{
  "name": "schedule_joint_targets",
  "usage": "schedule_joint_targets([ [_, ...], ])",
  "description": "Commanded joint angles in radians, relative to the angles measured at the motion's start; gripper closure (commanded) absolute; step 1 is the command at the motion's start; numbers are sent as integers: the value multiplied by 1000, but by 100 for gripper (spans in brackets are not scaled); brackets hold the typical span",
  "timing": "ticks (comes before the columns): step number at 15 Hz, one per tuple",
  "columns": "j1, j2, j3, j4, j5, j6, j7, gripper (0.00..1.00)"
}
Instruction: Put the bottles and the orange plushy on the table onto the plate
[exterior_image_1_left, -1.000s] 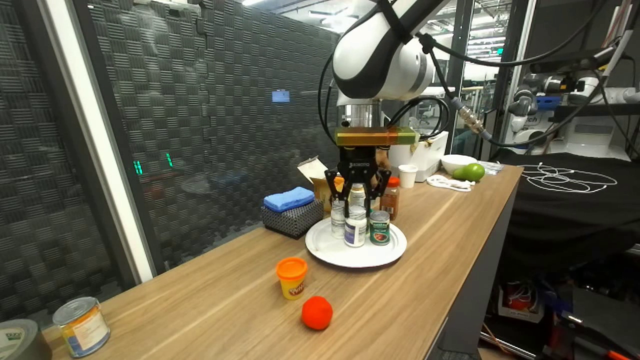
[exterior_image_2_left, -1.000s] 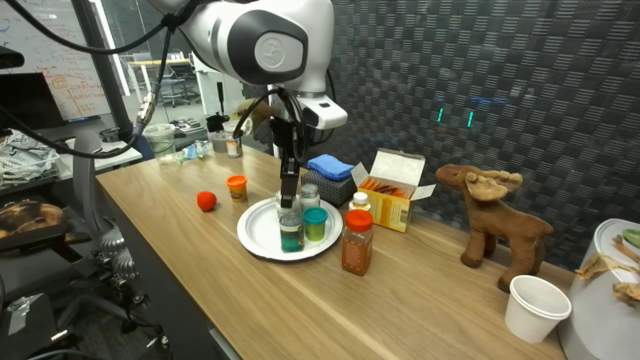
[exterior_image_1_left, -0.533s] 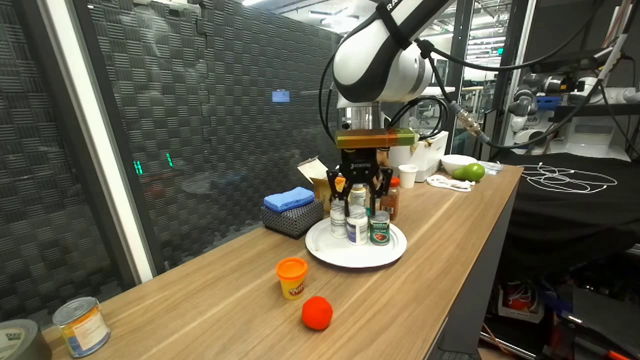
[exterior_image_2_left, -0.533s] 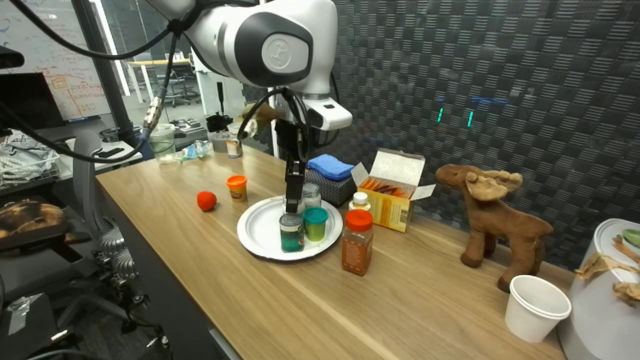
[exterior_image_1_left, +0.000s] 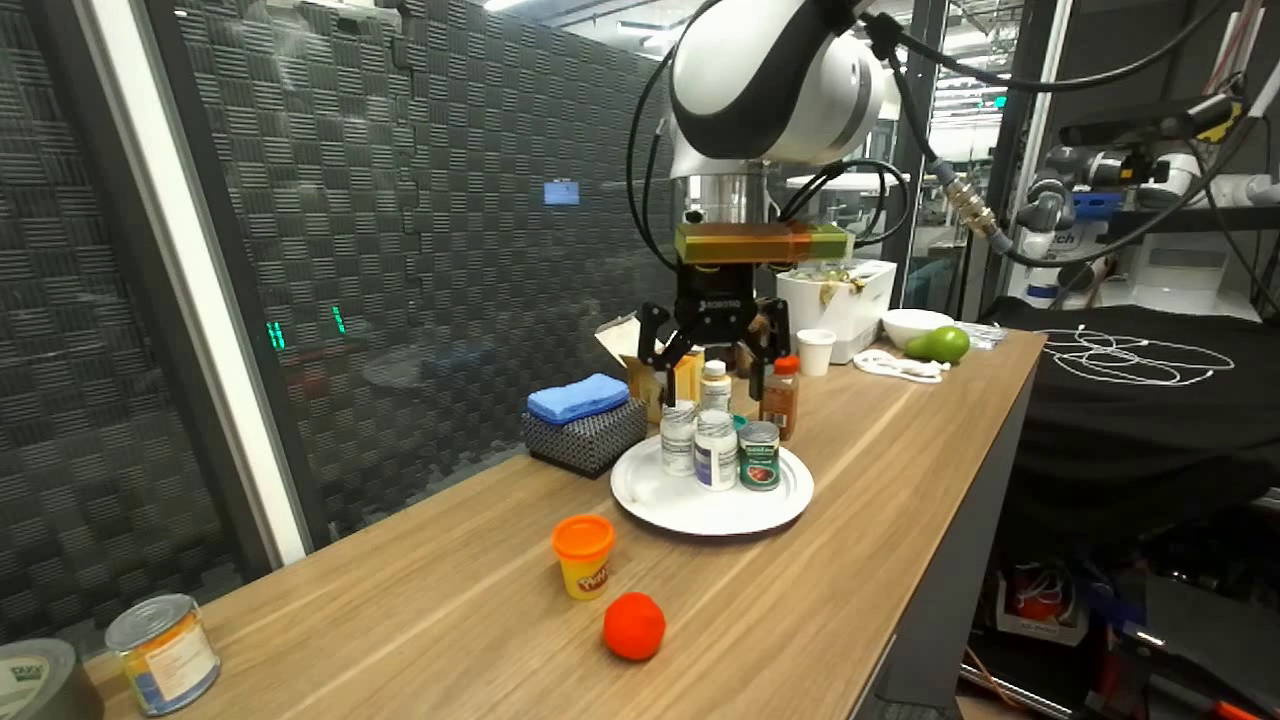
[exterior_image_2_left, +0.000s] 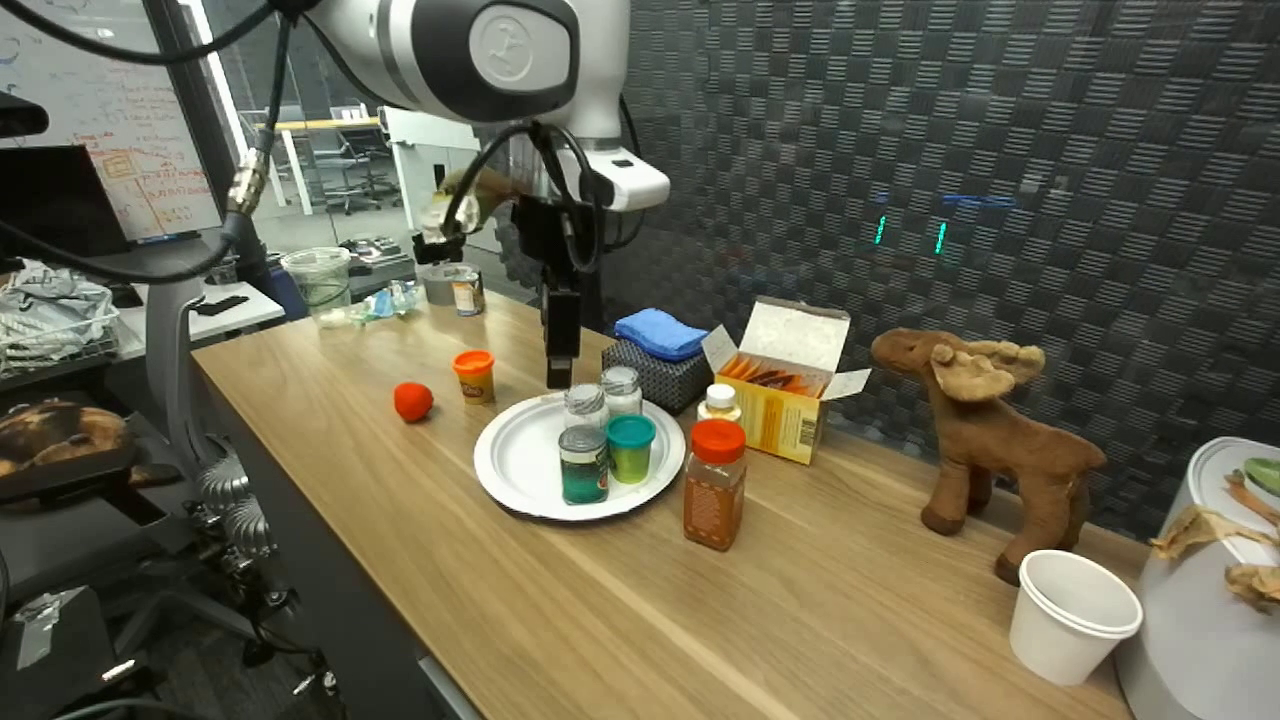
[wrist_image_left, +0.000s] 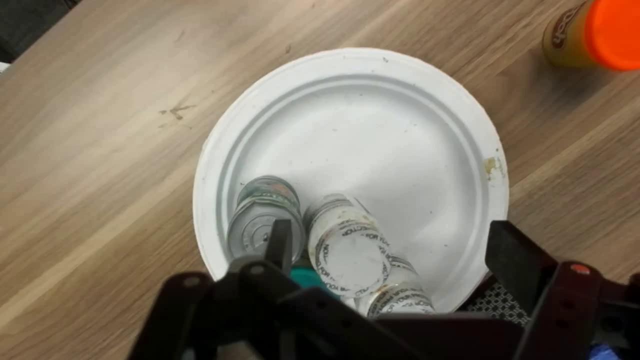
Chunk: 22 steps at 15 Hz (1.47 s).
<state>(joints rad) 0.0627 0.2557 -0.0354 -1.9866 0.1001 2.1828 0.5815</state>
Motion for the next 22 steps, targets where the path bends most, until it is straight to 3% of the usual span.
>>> schedule_joint_targets([
  [1,35,-125,29,-86,-47,-12,-31,0],
  [7,81,-74,112,-14,-28,-84,-64,0],
  [10,107,-27,134,21,-26,-64,-41,0],
  [22,162,161,132,143,30,15,23,0],
])
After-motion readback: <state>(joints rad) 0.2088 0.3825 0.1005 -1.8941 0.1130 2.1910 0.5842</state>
